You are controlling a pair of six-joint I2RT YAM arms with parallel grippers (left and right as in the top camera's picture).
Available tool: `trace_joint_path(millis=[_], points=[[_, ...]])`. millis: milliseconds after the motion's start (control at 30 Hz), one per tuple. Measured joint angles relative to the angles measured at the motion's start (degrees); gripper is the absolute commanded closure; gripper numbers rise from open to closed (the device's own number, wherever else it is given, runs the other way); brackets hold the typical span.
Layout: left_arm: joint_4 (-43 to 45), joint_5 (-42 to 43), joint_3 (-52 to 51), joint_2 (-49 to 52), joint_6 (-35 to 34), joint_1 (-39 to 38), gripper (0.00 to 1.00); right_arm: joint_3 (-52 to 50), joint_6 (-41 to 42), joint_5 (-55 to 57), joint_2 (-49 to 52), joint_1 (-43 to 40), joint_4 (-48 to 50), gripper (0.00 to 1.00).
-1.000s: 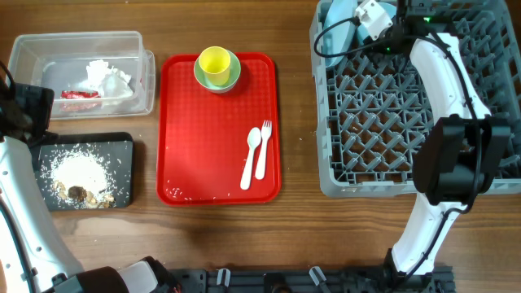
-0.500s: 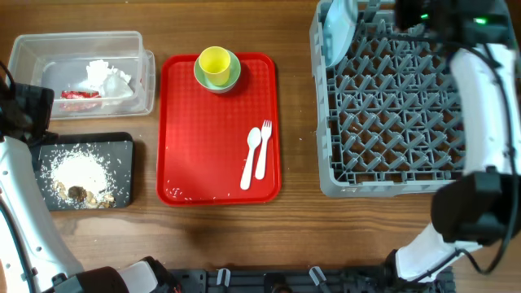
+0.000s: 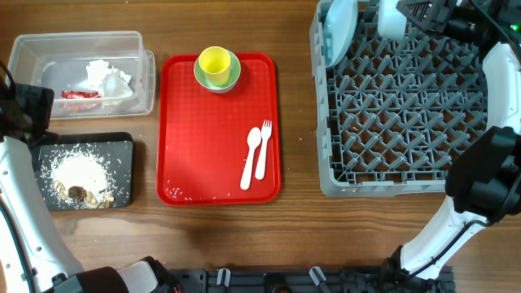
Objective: Sort waste into correct bins and load items into the dishwasher rack
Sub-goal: 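Lower the bowl flat into the rack and open the right gripper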
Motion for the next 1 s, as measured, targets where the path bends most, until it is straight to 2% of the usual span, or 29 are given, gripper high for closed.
trace_joint_path(millis=[333,633,667,733,800,867,1000], points=[[0.0,0.0,0.0,0.0,0.0,0.0,0.00,-0.1,8.1,-3.7,10.4,0.0,-0.3,0.96],[0.0,0.0,0.0,0.0,0.0,0.0,0.00,-0.1,15.4,-1.0,10.6,-1.7,0.7,0.95],[0.0,0.0,0.0,0.0,0.0,0.0,0.00,-0.1,15.8,-0.7,10.6,-2.3,0.6,0.93],[0.0,0.0,0.0,0.0,0.0,0.0,0.00,-0.1,16.8,0.2,10.6,-3.5,0.6,0.78],[0.0,0.0,0.0,0.0,0.0,0.0,0.00,-0.1,16.9,2.8,10.5,-4.5,0.3,0.75],[0.0,0.0,0.0,0.0,0.0,0.0,0.00,-0.1,16.8,5.7,10.0,-5.6,-0.8,0.77],[0.0,0.0,0.0,0.0,0.0,0.0,0.00,-0.2,16.9,20.3,4.2,-7.9,-6.4,0.77]])
